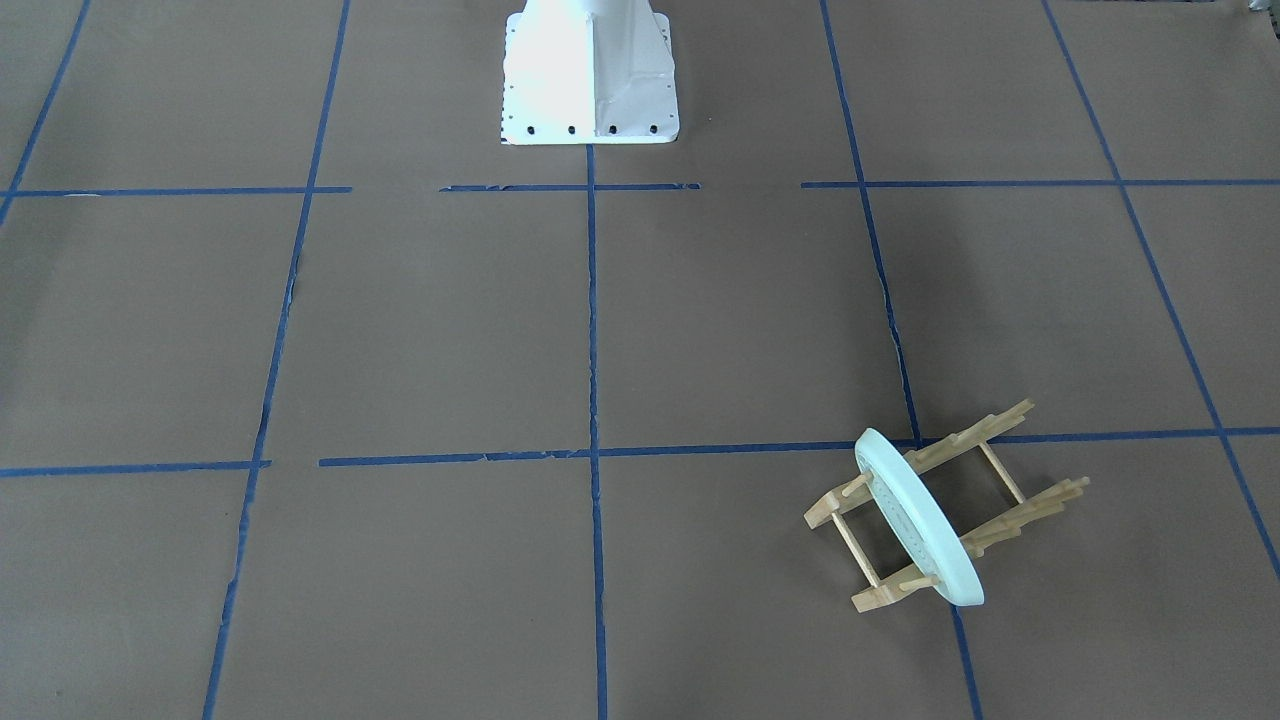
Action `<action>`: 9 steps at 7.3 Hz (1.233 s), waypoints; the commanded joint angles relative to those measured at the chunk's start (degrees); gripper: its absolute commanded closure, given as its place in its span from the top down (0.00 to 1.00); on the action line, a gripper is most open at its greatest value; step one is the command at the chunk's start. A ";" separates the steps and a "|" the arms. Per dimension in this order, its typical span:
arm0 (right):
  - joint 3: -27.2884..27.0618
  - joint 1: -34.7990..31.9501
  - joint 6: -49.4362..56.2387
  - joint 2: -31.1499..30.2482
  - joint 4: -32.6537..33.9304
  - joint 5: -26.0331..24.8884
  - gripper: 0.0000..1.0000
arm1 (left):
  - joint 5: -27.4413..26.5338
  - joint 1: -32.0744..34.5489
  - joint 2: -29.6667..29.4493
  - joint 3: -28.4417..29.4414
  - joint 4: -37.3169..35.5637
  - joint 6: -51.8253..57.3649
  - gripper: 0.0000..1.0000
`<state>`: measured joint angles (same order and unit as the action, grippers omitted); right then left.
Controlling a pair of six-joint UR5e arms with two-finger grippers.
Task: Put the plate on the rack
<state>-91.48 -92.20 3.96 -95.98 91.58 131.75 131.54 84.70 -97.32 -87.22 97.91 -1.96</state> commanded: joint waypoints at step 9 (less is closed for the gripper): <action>-0.02 0.00 -0.01 0.00 0.00 0.00 1.00 | 4.26 5.92 8.55 -1.99 -2.81 0.02 1.00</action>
<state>-91.49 -92.20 3.98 -95.98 91.58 131.75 135.93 90.61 -88.76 -88.83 95.37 -1.93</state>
